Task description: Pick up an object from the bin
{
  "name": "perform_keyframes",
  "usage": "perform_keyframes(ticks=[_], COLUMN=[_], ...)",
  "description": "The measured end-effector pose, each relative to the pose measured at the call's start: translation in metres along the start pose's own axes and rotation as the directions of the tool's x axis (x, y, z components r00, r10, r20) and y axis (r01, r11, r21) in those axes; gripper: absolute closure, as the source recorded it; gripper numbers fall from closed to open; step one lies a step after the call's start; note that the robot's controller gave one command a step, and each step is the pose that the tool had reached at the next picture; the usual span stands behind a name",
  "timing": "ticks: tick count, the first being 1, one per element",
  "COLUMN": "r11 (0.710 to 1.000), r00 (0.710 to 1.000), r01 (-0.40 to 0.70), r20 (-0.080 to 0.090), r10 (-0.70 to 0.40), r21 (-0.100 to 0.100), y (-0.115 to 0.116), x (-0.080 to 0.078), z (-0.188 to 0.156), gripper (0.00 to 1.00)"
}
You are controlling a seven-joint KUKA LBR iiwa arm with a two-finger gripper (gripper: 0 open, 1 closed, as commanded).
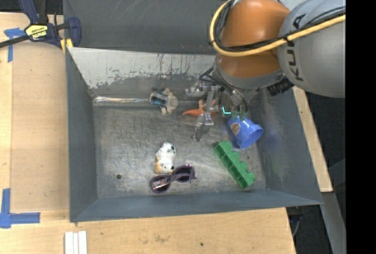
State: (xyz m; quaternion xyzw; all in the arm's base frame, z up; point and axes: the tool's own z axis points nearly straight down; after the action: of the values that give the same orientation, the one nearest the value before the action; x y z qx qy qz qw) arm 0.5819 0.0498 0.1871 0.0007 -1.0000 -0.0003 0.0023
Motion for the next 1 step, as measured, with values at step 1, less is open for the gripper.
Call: perform_keyframes(ticks=[1], r11=[1.0], r00=[1.0], r01=[-0.001], r20=[0.008], r10=[0.001], r21=[0.0], y=[-0.0002], x=[-0.0018], z=[-0.0044], gripper=[0.0])
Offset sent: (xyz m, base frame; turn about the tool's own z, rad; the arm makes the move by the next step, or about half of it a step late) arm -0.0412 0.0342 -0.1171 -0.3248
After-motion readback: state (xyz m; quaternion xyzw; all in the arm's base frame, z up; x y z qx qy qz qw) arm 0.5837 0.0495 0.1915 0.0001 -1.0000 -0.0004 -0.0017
